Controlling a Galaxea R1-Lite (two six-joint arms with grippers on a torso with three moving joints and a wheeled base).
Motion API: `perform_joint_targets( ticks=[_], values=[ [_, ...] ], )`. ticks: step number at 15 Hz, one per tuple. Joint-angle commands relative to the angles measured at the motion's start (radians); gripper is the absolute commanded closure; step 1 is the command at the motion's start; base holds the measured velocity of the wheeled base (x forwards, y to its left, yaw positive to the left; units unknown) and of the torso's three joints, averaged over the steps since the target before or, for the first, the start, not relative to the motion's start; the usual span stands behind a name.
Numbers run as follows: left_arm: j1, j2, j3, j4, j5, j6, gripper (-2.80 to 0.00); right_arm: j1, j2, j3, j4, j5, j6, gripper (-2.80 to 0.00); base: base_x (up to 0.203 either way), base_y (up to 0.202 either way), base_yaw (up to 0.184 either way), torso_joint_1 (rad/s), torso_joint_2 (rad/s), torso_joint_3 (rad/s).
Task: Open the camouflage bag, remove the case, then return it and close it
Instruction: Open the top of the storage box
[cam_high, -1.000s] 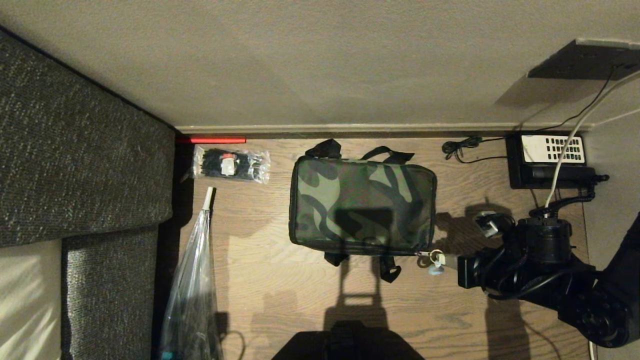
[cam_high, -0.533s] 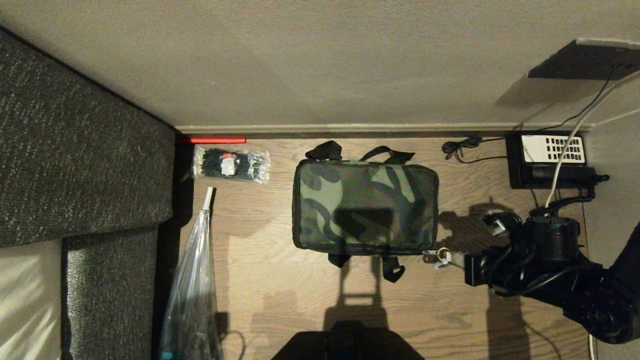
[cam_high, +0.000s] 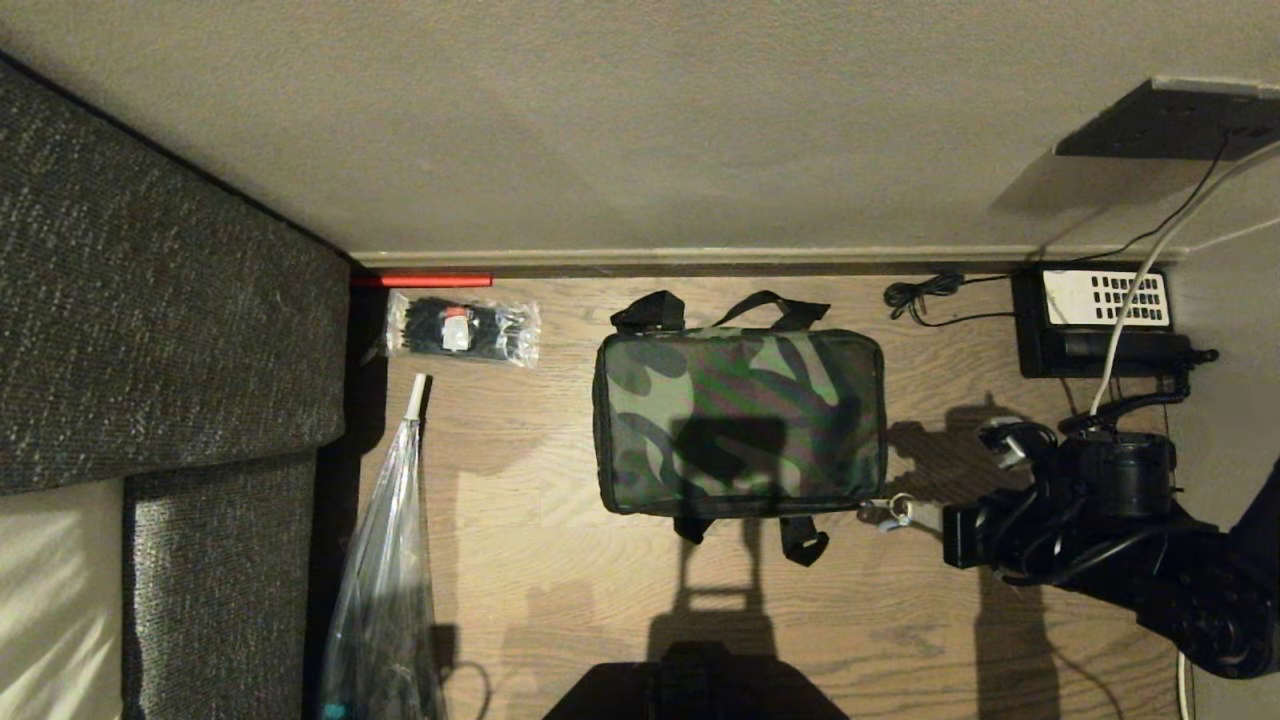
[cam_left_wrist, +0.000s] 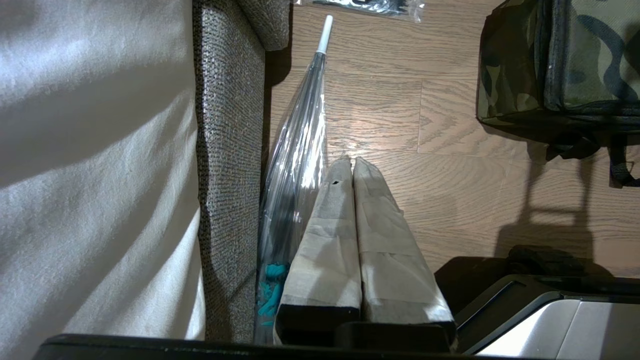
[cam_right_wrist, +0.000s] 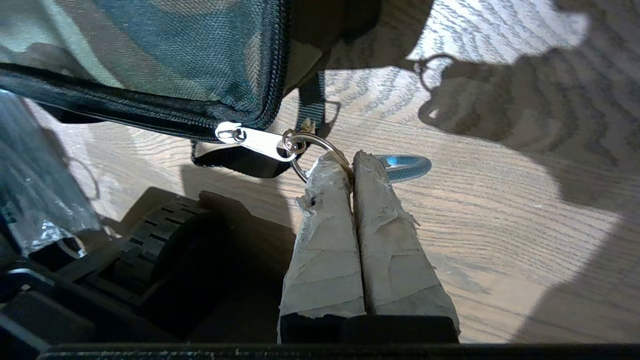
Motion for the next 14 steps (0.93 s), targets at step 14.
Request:
perform_joint_targets(
  ticks=[14],
  values=[
    [0.001,-0.002,0.002,0.0,0.0,0.0,0.0,0.014,-0.067,0.02,0.047,0.24,0.002,0.0,0.0,0.0,0.0,0.0,0.0,0.0]
  ],
)
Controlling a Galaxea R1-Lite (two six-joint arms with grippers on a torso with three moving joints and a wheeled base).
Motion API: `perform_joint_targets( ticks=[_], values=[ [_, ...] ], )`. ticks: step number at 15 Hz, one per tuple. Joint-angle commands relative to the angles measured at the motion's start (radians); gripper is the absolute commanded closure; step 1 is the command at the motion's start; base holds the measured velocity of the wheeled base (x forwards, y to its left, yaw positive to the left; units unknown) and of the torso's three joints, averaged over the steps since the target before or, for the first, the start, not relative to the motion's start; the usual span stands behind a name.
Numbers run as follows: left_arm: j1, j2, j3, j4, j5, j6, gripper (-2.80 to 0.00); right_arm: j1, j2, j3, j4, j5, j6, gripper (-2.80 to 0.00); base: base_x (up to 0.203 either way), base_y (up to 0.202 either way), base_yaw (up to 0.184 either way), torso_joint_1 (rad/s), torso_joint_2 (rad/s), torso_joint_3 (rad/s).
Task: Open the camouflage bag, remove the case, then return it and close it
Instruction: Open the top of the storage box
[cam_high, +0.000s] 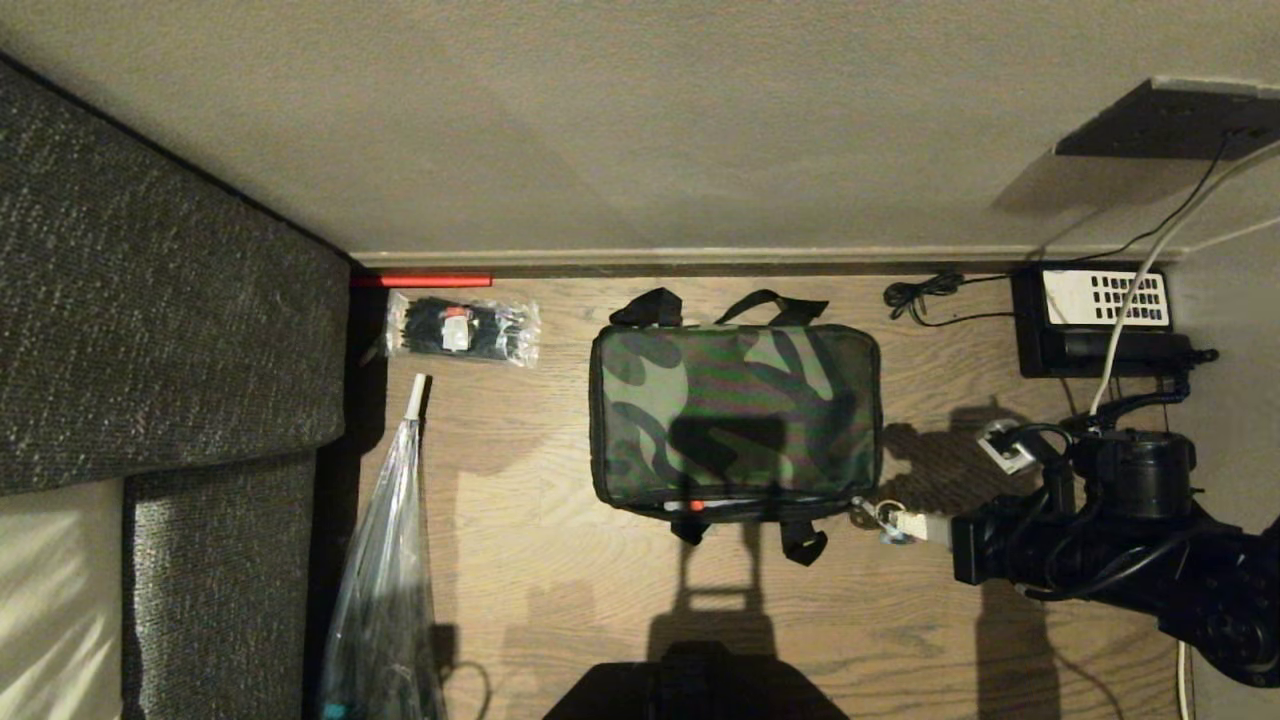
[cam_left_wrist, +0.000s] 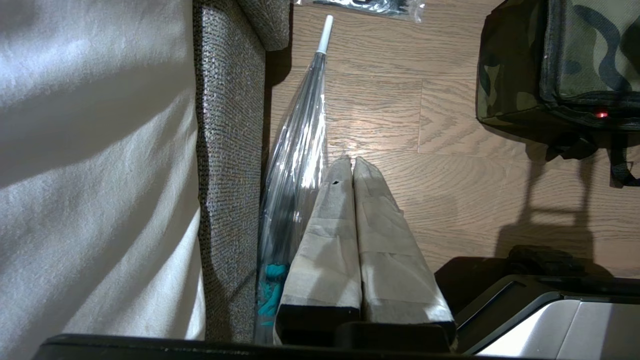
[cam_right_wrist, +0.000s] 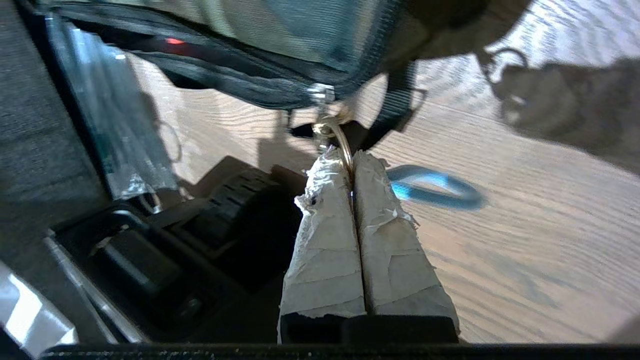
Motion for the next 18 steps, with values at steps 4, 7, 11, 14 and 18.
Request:
perform_joint_targets(
  ticks=[4,7,11,14,18],
  values=[
    [0.001,-0.002,0.002,0.0,0.0,0.0,0.0,0.0,0.016,-0.016,-0.008,0.007,-0.005,0.0,0.0,0.0,0.0,0.0,0.0,0.0],
    [0.001,-0.002,0.003,0.0,0.0,0.0,0.0,-0.003,0.045,-0.018,-0.017,0.0,-0.018,0.0,0.0,0.0,0.0,0.0,0.0,0.0],
    [0.001,-0.002,0.002,0.0,0.0,0.0,0.0,-0.006,0.084,-0.039,-0.016,-0.007,-0.103,0.0,0.0,0.0,0.0,0.0,0.0,0.0],
    [0.001,-0.002,0.002,0.0,0.0,0.0,0.0,-0.011,0.074,-0.049,-0.006,-0.003,-0.104,0.0,0.0,0.0,0.0,0.0,0.0,0.0],
    [0.001,-0.002,0.002,0.0,0.0,0.0,0.0,-0.074,0.066,-0.061,-0.003,0.002,-0.105,0.0,0.0,0.0,0.0,0.0,0.0,0.0]
  ],
)
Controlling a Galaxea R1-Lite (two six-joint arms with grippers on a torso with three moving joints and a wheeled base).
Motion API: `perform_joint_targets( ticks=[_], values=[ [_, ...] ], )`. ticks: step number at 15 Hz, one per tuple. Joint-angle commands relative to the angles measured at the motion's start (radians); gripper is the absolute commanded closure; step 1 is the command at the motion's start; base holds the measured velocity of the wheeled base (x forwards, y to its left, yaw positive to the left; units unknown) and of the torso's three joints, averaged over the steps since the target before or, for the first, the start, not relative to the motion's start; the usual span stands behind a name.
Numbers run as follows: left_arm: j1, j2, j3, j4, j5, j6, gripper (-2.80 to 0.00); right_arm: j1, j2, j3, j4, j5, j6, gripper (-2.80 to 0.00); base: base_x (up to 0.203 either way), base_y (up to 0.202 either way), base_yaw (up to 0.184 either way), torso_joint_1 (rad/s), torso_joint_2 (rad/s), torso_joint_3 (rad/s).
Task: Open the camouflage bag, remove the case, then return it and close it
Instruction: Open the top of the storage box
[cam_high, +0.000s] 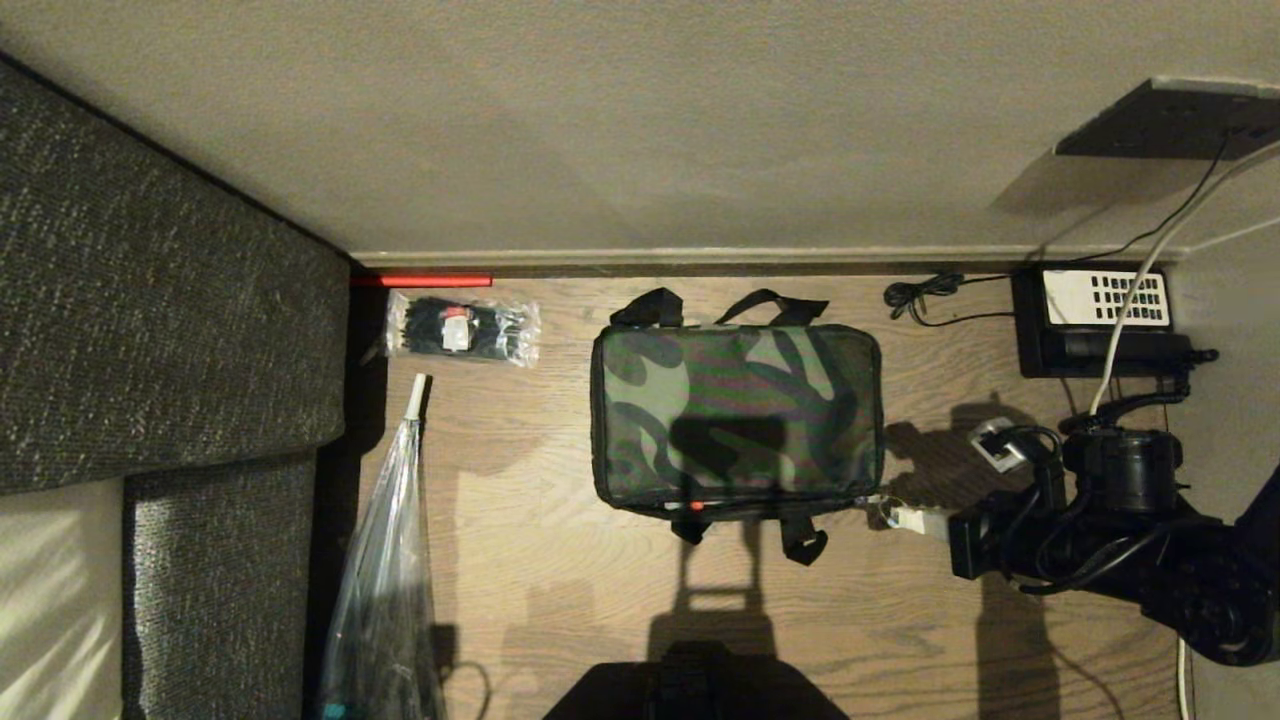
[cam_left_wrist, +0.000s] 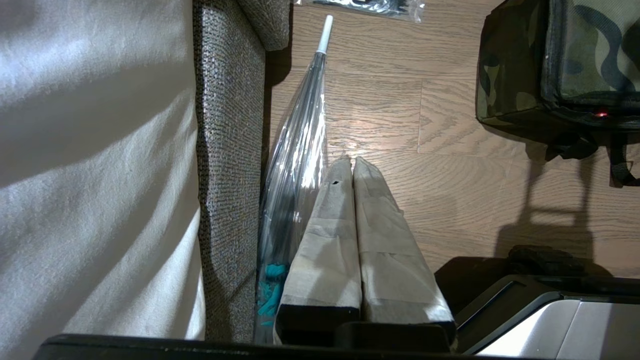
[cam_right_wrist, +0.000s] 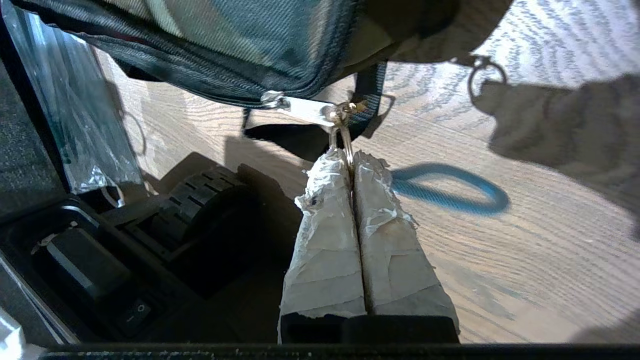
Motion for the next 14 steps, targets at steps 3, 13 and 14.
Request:
perform_joint_targets(
  ticks=[3,13,14],
  values=[
    [0.001,-0.002,0.002,0.0,0.0,0.0,0.0,-0.076,0.003,-0.042,-0.006,0.001,-0.007,0.0,0.0,0.0,0.0,0.0,0.0,0.0],
    [0.001,-0.002,0.002,0.0,0.0,0.0,0.0,-0.087,-0.001,-0.05,-0.011,0.003,-0.01,0.0,0.0,0.0,0.0,0.0,0.0,0.0],
    [0.0,-0.002,0.002,0.0,0.0,0.0,0.0,-0.075,-0.013,-0.047,-0.008,0.005,-0.007,0.0,0.0,0.0,0.0,0.0,0.0,0.0]
  ],
)
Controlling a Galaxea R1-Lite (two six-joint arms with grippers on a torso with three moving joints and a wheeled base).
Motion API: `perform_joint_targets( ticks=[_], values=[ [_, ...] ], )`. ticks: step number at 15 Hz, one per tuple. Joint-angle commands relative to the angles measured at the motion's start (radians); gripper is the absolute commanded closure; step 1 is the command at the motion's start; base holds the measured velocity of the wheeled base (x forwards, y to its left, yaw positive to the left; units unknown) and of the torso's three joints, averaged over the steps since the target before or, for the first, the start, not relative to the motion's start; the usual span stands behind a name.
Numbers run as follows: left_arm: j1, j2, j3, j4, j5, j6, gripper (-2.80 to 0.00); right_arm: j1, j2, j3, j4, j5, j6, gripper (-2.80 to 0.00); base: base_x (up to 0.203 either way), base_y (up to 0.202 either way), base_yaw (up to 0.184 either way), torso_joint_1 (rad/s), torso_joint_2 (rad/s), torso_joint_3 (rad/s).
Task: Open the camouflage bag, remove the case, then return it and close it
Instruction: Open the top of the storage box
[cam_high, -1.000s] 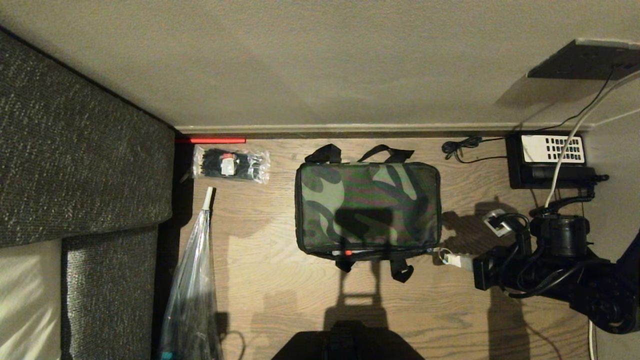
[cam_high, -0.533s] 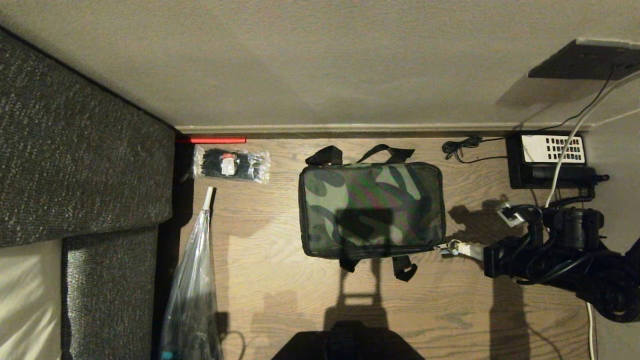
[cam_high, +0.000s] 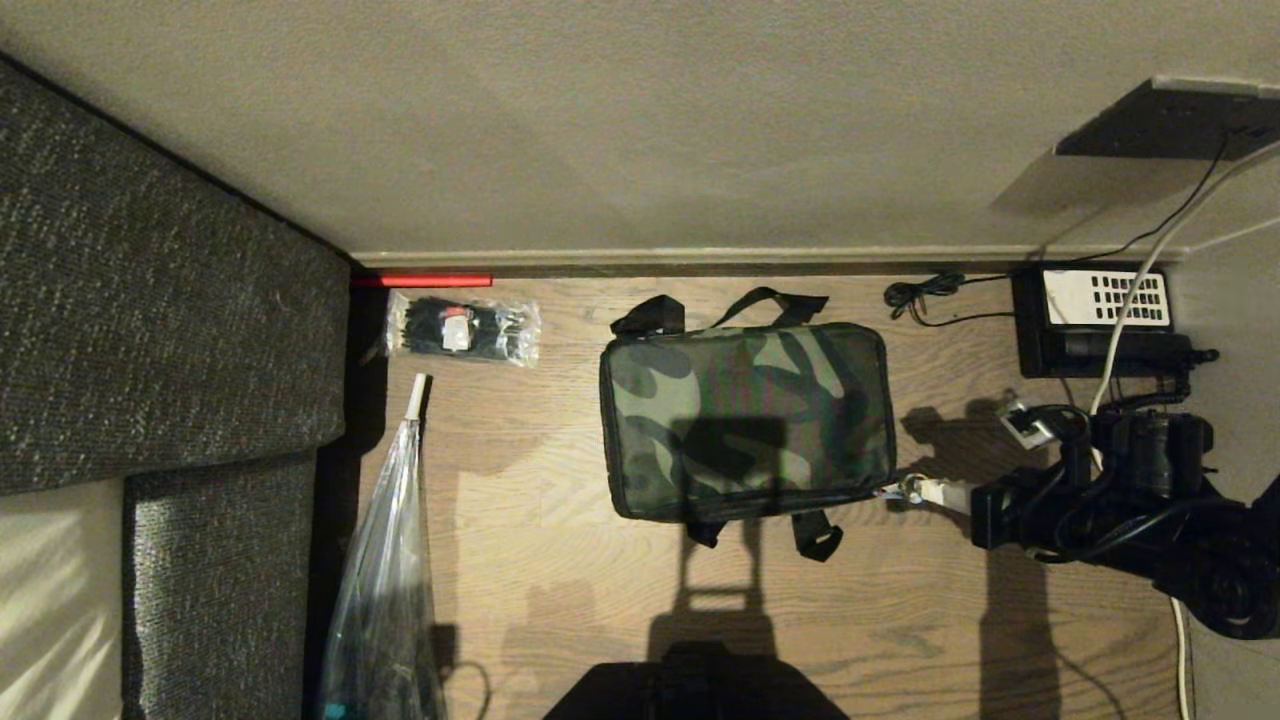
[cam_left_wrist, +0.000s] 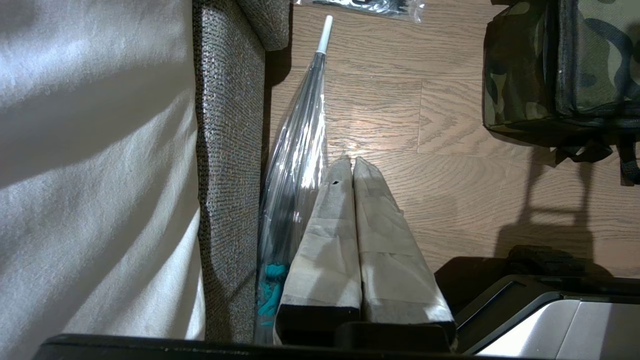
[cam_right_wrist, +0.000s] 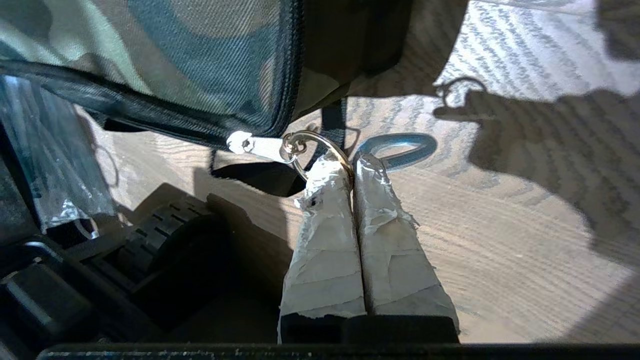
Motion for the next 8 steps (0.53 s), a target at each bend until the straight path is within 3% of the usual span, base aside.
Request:
perform_joint_targets(
  ticks=[1,5,8],
  values=[
    [0.001,-0.002,0.002,0.0,0.001,0.0,0.0,0.04,-0.03,0.011,0.0,0.009,0.008,0.0,0.0,0.0,0.0,0.0,0.0,0.0],
    [-0.001,-0.002,0.002,0.0,0.001,-0.001,0.0,0.112,-0.08,0.026,0.053,0.016,0.028,0.0,0.0,0.0,0.0,0.0,0.0,0.0],
    [0.001,-0.002,0.002,0.0,0.001,0.0,0.0,0.163,-0.171,0.039,0.147,0.095,0.108,0.0,0.0,0.0,0.0,0.0,0.0,0.0]
  ],
)
